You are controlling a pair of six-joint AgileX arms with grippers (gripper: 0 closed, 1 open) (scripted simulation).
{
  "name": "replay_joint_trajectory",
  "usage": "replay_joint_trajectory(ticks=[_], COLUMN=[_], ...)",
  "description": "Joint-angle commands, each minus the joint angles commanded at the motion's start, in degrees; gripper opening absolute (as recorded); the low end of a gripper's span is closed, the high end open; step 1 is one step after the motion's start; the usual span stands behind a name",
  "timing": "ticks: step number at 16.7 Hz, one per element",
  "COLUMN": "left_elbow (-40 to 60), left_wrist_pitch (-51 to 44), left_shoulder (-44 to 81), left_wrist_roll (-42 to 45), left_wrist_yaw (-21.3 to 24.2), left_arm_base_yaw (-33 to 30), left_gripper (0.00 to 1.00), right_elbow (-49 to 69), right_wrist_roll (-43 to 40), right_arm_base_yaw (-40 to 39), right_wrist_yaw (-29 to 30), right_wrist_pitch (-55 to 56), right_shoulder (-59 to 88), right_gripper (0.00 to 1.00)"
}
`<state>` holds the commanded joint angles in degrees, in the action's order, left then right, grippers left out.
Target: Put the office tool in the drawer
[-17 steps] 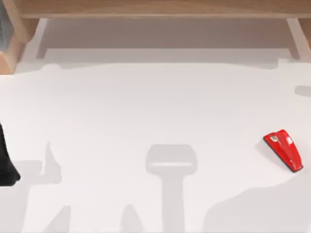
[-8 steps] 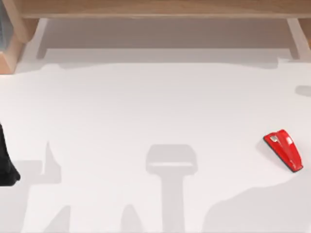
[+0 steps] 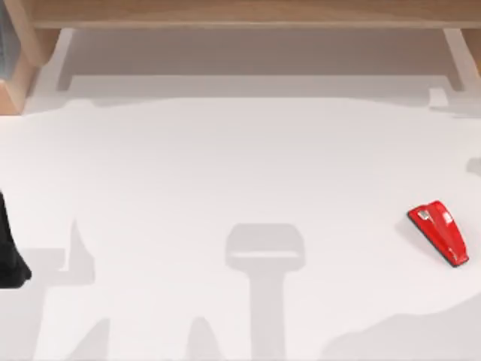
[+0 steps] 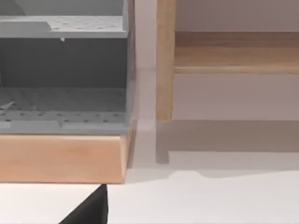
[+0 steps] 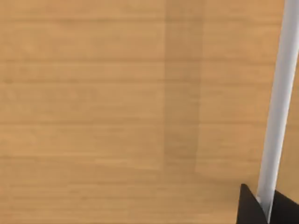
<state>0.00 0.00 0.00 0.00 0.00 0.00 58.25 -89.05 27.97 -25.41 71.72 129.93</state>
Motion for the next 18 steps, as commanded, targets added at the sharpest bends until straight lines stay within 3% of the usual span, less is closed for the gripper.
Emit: replay_joint_trajectory(ticks=[18], left_elbow=[0.0], left_wrist_pitch=[0.0], left_shoulder=[0.0], left_wrist_roll=[0.0], left_wrist_yaw=[0.0], left_arm_base_yaw=[0.0], left_gripper=[1.0], right_elbow=[-14.51], right_wrist_roll=[0.13], right_arm_base_yaw=[4.54], right_wrist_yaw=[-4.9], right_wrist_pitch=[8.53], right_shoulder=[-6.13], right_gripper=[0.0])
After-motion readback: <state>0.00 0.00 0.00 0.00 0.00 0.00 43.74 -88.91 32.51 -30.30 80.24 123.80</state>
